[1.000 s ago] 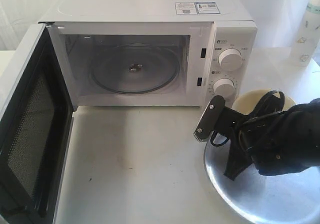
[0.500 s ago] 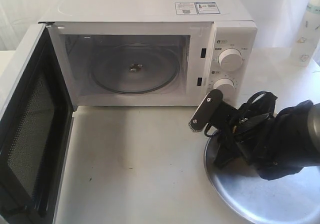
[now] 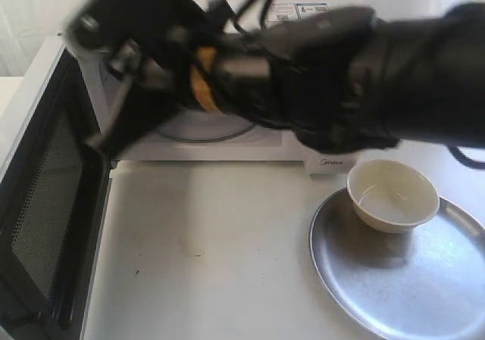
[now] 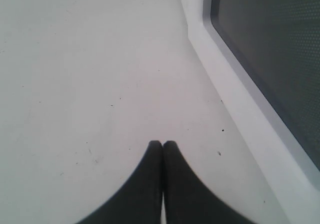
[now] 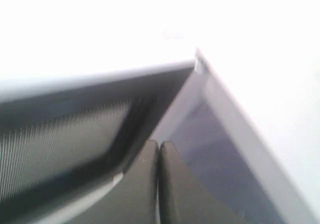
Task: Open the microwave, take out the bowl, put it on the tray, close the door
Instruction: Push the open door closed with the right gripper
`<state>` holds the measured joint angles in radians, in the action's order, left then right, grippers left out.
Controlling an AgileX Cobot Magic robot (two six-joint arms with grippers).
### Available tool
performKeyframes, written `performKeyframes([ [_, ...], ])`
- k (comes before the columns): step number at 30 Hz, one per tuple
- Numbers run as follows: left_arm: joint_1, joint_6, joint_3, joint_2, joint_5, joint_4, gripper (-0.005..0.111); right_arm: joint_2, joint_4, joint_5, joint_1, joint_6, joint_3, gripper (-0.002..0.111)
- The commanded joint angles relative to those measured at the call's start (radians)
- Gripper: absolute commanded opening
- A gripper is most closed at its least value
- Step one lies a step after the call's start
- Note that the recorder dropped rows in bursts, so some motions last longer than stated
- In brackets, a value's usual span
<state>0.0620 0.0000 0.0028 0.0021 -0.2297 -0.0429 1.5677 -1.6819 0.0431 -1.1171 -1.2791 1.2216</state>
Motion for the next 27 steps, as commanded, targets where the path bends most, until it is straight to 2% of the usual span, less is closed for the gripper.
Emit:
performKeyframes([
  [1,-0.005,0.000,-0.003,-0.002,-0.003,-0.010,0.000,0.155,0.006,0.044,-0.136,0.001,0.292,0.000],
  [7,-0.005,0.000,-0.003,-0.002,-0.003,-0.010,0.000,0.404,0.006,-0.024,-0.255,0.028,0.615,0.000],
  [11,-0.005,0.000,-0.003,-0.002,-0.003,-0.010,0.000,0.525,0.006,0.011,-0.280,0.030,0.718,0.000],
  [14,-0.005,0.000,-0.003,-0.002,-0.003,-0.010,0.000,0.573,0.021,0.151,-0.280,0.083,0.721,0.000],
  [17,-0.005,0.000,-0.003,-0.002,-0.003,-0.010,0.000,0.606,0.127,0.369,-0.288,0.335,0.705,0.000],
  [20,-0.005,0.000,-0.003,-0.002,-0.003,-0.010,0.000,0.635,0.317,0.606,-0.296,0.856,0.706,0.000],
  [22,-0.005,0.000,-0.003,-0.002,-0.003,-0.010,0.000,0.650,0.368,0.802,-0.296,1.183,0.706,0.000],
  [24,-0.005,0.000,-0.003,-0.002,-0.003,-0.010,0.000,0.662,0.349,0.977,-0.283,1.290,0.706,0.000],
  [27,-0.005,0.000,-0.003,-0.002,-0.003,-0.010,0.000,0.664,0.300,1.167,-0.245,1.295,0.706,0.000],
])
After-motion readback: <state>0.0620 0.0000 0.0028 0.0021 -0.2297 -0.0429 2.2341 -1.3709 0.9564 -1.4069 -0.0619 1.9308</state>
